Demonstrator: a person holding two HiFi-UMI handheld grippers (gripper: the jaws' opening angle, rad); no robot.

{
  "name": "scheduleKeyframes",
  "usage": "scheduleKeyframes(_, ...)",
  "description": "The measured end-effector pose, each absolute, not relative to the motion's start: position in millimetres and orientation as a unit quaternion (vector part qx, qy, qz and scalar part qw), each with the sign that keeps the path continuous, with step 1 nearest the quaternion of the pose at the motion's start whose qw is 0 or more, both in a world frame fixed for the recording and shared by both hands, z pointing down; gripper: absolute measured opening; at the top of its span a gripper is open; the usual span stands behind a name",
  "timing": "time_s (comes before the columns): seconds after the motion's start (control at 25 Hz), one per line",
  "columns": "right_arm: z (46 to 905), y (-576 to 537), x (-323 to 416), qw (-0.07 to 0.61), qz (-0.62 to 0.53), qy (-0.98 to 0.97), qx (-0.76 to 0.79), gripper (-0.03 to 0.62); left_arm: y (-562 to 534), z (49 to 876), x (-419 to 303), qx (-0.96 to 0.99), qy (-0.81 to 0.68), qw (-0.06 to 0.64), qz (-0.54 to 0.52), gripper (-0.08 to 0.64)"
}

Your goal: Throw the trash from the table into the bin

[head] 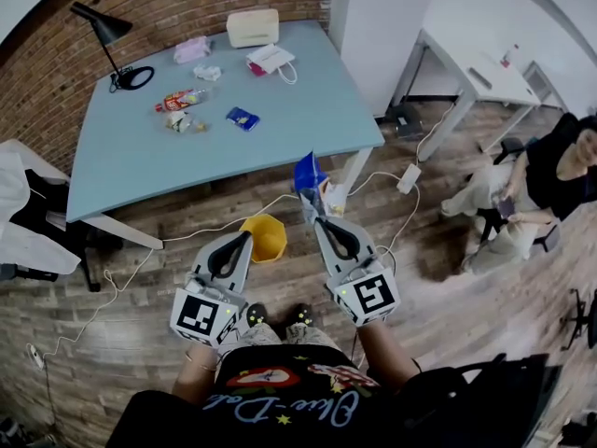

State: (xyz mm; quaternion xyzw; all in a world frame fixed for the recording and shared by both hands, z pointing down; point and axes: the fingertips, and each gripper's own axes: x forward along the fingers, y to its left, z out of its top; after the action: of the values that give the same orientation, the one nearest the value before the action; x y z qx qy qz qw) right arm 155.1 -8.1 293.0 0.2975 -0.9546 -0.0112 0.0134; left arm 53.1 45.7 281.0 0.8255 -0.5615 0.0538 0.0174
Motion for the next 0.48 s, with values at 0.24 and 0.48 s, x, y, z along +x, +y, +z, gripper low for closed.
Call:
scheduleKeyframes(0.24, 292, 7, 136, 0.018, -0.015, -0.953, 0.301, 0.006, 51, 280, 42, 0.836, -0.546, 0.015, 0.049, 0.008)
scheduleKeyframes(0.48, 295, 13, 117, 0.027, -0.007, -0.954, 0.298, 0.006, 51, 280, 24, 0.835, -0.549, 0.017, 0.038, 0.008)
